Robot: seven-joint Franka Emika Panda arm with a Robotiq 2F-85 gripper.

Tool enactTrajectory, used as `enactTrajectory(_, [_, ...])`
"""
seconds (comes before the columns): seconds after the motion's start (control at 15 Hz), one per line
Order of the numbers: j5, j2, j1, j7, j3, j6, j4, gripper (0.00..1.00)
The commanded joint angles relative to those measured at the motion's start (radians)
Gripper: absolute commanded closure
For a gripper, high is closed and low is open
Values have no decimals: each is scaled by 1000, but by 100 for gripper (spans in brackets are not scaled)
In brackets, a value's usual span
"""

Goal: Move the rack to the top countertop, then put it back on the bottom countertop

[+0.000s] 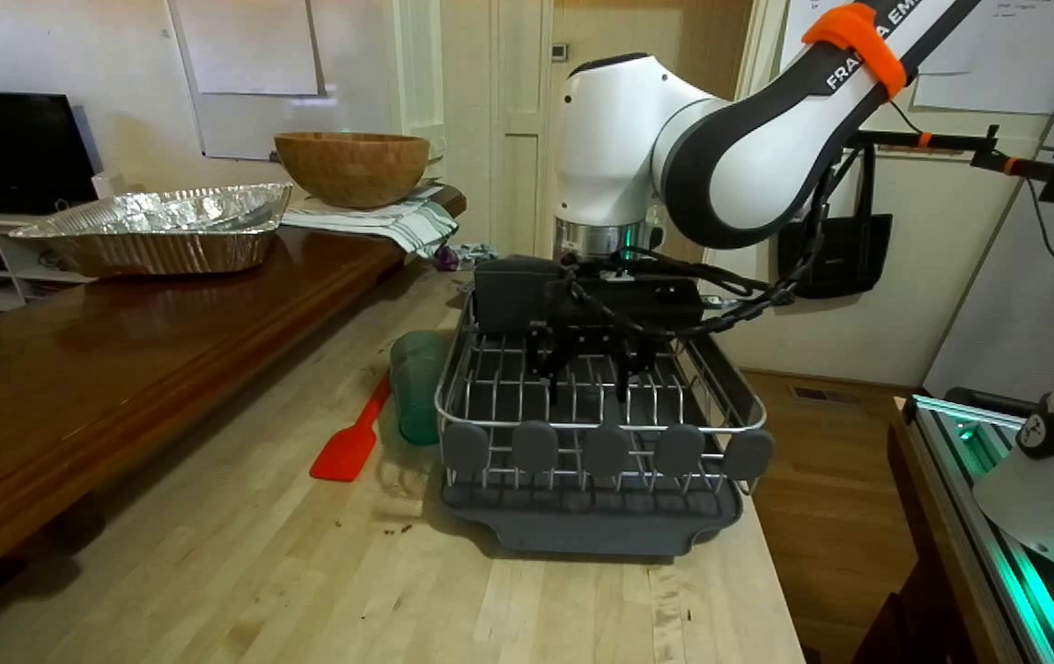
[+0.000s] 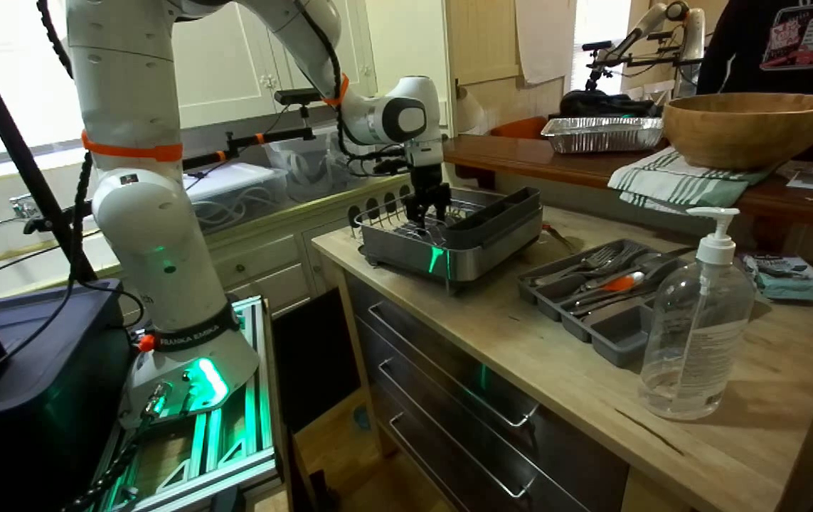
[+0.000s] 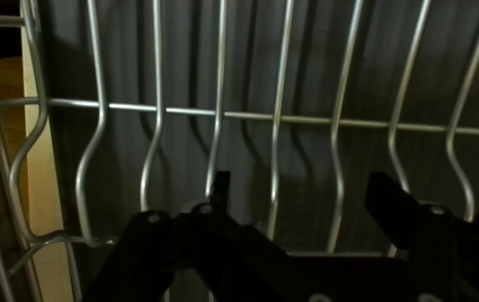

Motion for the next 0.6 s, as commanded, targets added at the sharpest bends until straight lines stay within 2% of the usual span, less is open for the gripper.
enactTrajectory(0.0, [-17, -34, 15, -39, 1, -42, 6, 4])
enactTrajectory(0.07, [-21, -31, 17, -38, 0, -43, 9, 4])
enactTrajectory(0.13, [-26, -28, 18, -32, -4, -47, 11, 39])
enactTrajectory(0.2, [-36, -29, 20, -21, -8, -42, 10, 41])
enactTrajectory(0.27, [-37, -34, 18, -31, -7, -41, 12, 47])
enactTrajectory(0.53, [-59, -68, 18, -27, -2, -68, 10, 81])
